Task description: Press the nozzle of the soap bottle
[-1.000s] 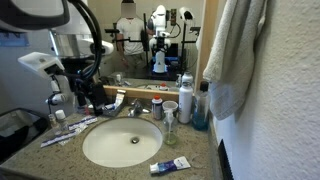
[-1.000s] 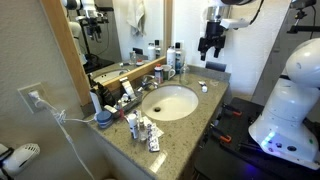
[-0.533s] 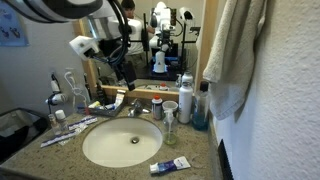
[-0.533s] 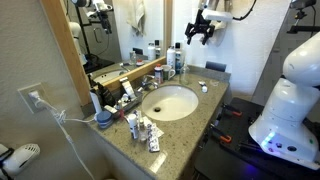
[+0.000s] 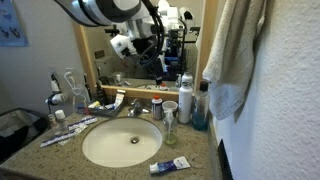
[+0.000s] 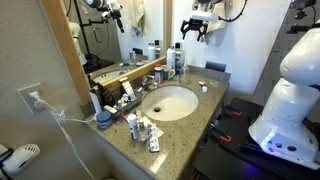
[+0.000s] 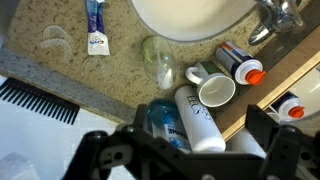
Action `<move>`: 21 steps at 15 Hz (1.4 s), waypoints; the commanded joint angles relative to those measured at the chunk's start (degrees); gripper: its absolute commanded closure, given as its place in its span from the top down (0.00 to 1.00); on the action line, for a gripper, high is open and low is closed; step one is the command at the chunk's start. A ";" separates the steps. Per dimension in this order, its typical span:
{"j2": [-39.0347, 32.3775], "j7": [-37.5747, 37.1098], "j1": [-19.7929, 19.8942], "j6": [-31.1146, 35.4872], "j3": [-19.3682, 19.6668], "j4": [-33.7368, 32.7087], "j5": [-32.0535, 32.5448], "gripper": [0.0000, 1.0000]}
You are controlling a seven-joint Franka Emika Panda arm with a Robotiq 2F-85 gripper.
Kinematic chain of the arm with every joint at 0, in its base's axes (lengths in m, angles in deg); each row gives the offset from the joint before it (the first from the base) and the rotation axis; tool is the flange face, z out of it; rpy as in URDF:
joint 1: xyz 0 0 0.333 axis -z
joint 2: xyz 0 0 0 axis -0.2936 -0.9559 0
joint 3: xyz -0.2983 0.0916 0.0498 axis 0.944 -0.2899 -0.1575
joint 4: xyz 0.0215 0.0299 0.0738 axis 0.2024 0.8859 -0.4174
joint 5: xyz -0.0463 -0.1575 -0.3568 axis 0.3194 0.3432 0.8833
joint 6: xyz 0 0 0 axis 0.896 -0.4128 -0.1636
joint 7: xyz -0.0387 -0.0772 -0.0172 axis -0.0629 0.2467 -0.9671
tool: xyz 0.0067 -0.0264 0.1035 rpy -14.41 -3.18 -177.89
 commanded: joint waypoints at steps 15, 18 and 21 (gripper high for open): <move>-20.98 -2.12 -3.50 7.31 6.49 -10.44 -4.02 0.00; -23.01 -2.05 -3.77 8.87 7.24 -10.83 -4.95 0.00; -24.62 -1.98 -3.85 9.75 7.96 -11.01 -6.10 0.00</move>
